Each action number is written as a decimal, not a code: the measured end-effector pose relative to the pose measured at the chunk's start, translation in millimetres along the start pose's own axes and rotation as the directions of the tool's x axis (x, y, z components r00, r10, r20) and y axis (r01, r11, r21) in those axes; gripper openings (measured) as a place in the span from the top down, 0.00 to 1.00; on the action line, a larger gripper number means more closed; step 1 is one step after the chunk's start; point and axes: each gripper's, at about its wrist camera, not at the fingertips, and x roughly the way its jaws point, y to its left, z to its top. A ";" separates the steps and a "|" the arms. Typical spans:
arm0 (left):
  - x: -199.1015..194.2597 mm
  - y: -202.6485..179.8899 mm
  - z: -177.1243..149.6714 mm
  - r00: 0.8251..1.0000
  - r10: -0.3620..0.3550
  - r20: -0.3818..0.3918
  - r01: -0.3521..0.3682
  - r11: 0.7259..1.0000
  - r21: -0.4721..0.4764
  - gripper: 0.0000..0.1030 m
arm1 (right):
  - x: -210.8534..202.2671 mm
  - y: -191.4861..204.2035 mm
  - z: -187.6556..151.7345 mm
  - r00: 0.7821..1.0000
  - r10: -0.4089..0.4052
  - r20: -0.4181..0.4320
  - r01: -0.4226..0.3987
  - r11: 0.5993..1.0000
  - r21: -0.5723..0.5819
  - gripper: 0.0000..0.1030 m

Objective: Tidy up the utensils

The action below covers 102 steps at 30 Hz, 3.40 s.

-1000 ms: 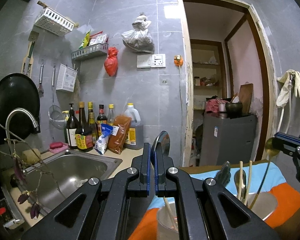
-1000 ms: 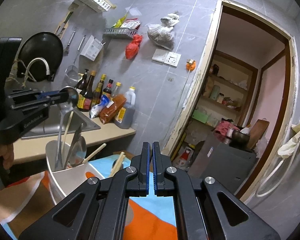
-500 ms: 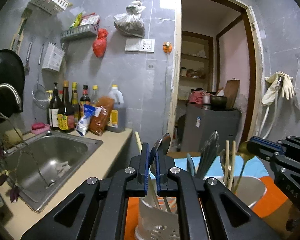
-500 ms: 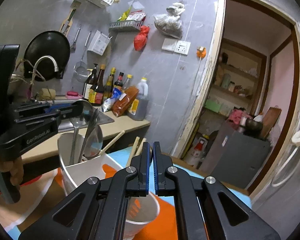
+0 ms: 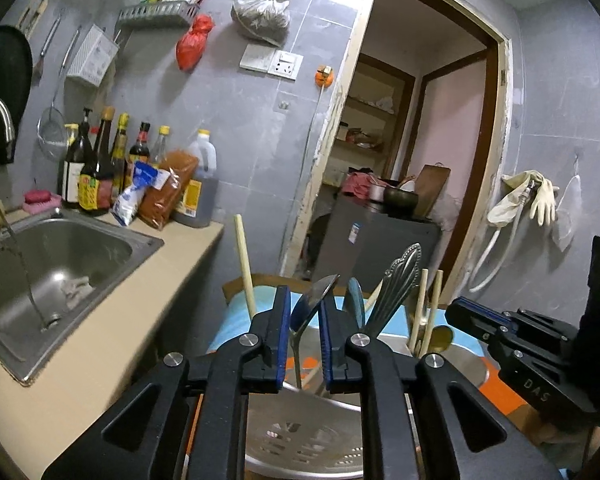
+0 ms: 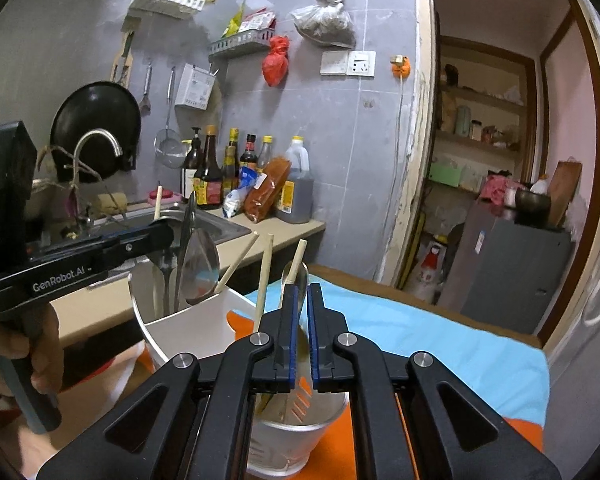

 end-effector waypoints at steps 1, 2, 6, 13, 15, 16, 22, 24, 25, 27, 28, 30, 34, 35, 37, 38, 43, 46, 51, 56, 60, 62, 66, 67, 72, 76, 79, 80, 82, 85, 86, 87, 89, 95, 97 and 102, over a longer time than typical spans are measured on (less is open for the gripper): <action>-0.3 -0.5 0.7 1.000 -0.005 -0.002 0.005 1.000 -0.003 0.89 | -0.6 -1.2 0.1 1.000 0.006 -0.001 -0.006 1.000 0.012 0.96; -1.0 -0.8 1.3 1.000 -0.012 -0.005 0.012 1.000 -0.008 0.88 | -0.9 -2.0 0.4 1.000 0.012 -0.001 -0.012 1.000 0.021 0.96; -3.7 -3.6 2.8 0.999 -0.030 -0.012 0.030 0.999 -0.021 0.84 | -6.8 -5.5 0.6 1.000 0.024 0.006 -0.024 0.998 0.059 0.89; -12.8 -10.1 4.7 0.999 -0.047 0.005 0.047 0.998 -0.034 0.64 | -25.8 -16.4 -0.9 0.999 0.010 0.033 -0.014 0.991 0.130 0.81; -18.1 -15.1 3.6 0.999 -0.048 0.008 0.048 0.998 -0.030 0.60 | -33.9 -19.4 -2.0 0.999 -0.003 0.043 -0.003 0.988 0.151 0.78; -21.4 -17.9 2.5 0.999 -0.048 0.010 0.048 0.998 -0.026 0.57 | -37.2 -20.7 -2.8 0.999 -0.008 0.048 0.000 0.987 0.159 0.76; -41.6 -33.6 -5.0 0.999 -0.031 0.029 0.032 0.999 -0.009 0.34 | -70.0 -26.6 -8.9 0.995 -0.037 0.090 0.017 0.977 0.214 0.54; -49.9 -39.6 -8.3 0.999 -0.021 0.040 0.021 1.000 -0.004 0.27 | -82.2 -26.7 -11.6 0.994 -0.044 0.100 0.020 0.974 0.225 0.50; -53.1 -42.0 -9.3 0.999 -0.017 0.044 0.017 1.000 -0.001 0.24 | -88.2 -26.9 -12.8 0.993 -0.045 0.105 0.020 0.973 0.231 0.48; -61.8 -48.7 -11.5 0.999 -0.006 0.054 0.006 1.000 0.012 0.20 | -101.3 -26.3 -14.8 0.992 -0.052 0.118 0.022 0.970 0.242 0.40; -66.8 -52.3 -12.5 0.998 -0.001 0.060 0.000 1.000 0.020 0.17 | -108.6 -26.6 -15.9 0.990 -0.056 0.127 0.023 0.968 0.249 0.33; -78.2 -60.4 -13.6 0.997 0.004 0.078 -0.007 0.999 0.035 0.14 | -122.6 -26.4 -16.9 0.988 -0.062 0.143 0.023 0.965 0.260 0.29; -98.3 -74.8 -11.4 0.994 -0.003 0.106 -0.003 0.998 0.059 0.12 | -156.5 -23.8 -14.6 0.982 -0.079 0.170 0.031 0.962 0.272 0.23; -103.8 -77.9 -10.8 0.994 -0.007 0.110 0.000 0.998 0.063 0.12 | -165.8 -22.5 -13.5 0.981 -0.086 0.174 0.036 0.962 0.271 0.22; -117.1 -85.4 -9.8 0.992 -0.013 0.122 0.005 0.998 0.070 0.10 | -186.4 -18.9 -12.0 0.979 -0.091 0.180 0.040 0.961 0.272 0.19; -122.1 -88.4 -9.8 0.992 -0.016 0.127 0.006 0.997 0.072 0.08 | -195.7 -17.1 -11.6 0.979 -0.095 0.178 0.043 0.961 0.274 0.18; -151.4 -105.2 -13.9 0.991 -0.020 0.131 0.009 0.996 0.087 0.06 | -241.5 -8.3 -18.5 0.982 -0.100 0.163 0.051 0.957 0.284 0.07; -167.6 -116.3 -20.0 0.992 -0.017 0.122 0.003 0.994 0.108 0.05 | -263.2 -2.2 -28.7 0.983 -0.102 0.150 0.054 0.954 0.296 0.00; -187.4 -131.2 -35.8 0.995 -0.014 0.103 -0.002 0.989 0.151 0.05 | -286.5 6.3 -49.8 0.985 -0.115 0.132 0.067 0.945 0.321 0.00; -194.5 -141.0 -58.3 0.997 -0.010 0.073 -0.003 0.984 0.177 0.04 | -301.0 17.0 -70.7 0.977 -0.168 0.134 0.120 0.943 0.312 0.00; -194.0 -141.8 -78.8 0.999 0.007 0.051 -0.016 0.986 0.167 0.04 | -300.8 26.8 -85.5 0.960 -0.234 0.155 0.182 0.939 0.291 0.00; -194.9 -139.4 -88.5 0.999 0.014 0.048 -0.021 0.988 0.151 0.04 | -298.8 31.8 -91.4 0.954 -0.251 0.163 0.200 0.940 0.276 0.00; -195.5 -135.5 -101.7 0.998 0.038 0.041 -0.043 0.988 0.147 0.04 | -288.4 39.6 -102.7 0.943 -0.284 0.171 0.237 0.939 0.250 0.00; -194.7 -134.2 -104.6 0.998 0.049 0.041 -0.054 0.987 0.148 0.04 | -284.3 39.8 -106.2 0.941 -0.294 0.169 0.249 0.937 0.243 0.00; -192.2 -125.7 -115.6 0.994 0.098 0.041 -0.102 0.985 0.139 0.04 | -272.1 40.5 -115.4 0.934 -0.320 0.161 0.280 0.932 0.230 0.00; -193.7 -119.6 -122.7 0.991 0.126 0.049 -0.131 0.983 0.132 0.04 | -268.6 40.8 -118.4 0.924 -0.342 0.171 0.304 0.928 0.215 0.00; -195.0 -115.5 -125.1 0.989 0.138 0.054 -0.143 0.982 0.120 0.04 | -266.2 39.3 -121.4 0.920 -0.353 0.172 0.314 0.925 0.216 0.00; -195.7 -114.5 -125.4 0.988 0.141 0.059 -0.147 0.982 0.117 0.04 | -266.0 38.5 -122.8 0.920 -0.353 0.173 0.312 0.924 0.222 0.00; -197.7 -113.2 -125.9 0.987 0.147 0.069 -0.154 0.981 0.119 0.04 | -265.5 37.6 -124.2 0.918 -0.358 0.173 0.316 0.921 0.229 0.00; -200.3 -113.2 -126.4 0.985 0.150 0.080 -0.159 0.979 0.123 0.04 | -264.3 38.4 -125.5 0.917 -0.359 0.171 0.318 0.920 0.227 0.00; -200.1 -113.3 -126.5 0.985 0.152 0.083 -0.161 0.979 0.124 0.04 | -264.3 38.5 -125.9 0.918 -0.359 0.171 0.317 0.921 0.227 0.00; -200.2 -113.6 -126.1 0.985 0.153 0.085 -0.163 0.979 0.125 0.04 | -264.2 38.6 -125.5 0.918 -0.359 0.171 0.318 0.921 0.227 0.00; -200.4 -113.7 -125.7 0.984 0.154 0.088 -0.164 0.978 0.126 0.04 | -263.9 38.8 -126.0 0.918 -0.359 0.169 0.318 0.920 0.228 0.00; -201.2 -114.5 -125.2 0.984 0.155 0.092 -0.166 0.978 0.127 0.04 | -263.8 38.9 -125.9 0.917 -0.360 0.170 0.318 0.920 0.228 0.00; -201.3 -115.3 -125.0 0.983 0.156 0.093 -0.167 0.978 0.127 0.04 | -263.7 38.7 -125.9 0.918 -0.359 0.170 0.318 0.920 0.228 0.00; -201.4 -114.6 -124.6 0.983 0.156 0.096 -0.167 0.978 0.127 0.04 | -263.5 38.7 -127.1 0.917 -0.361 0.171 0.319 0.919 0.232 0.00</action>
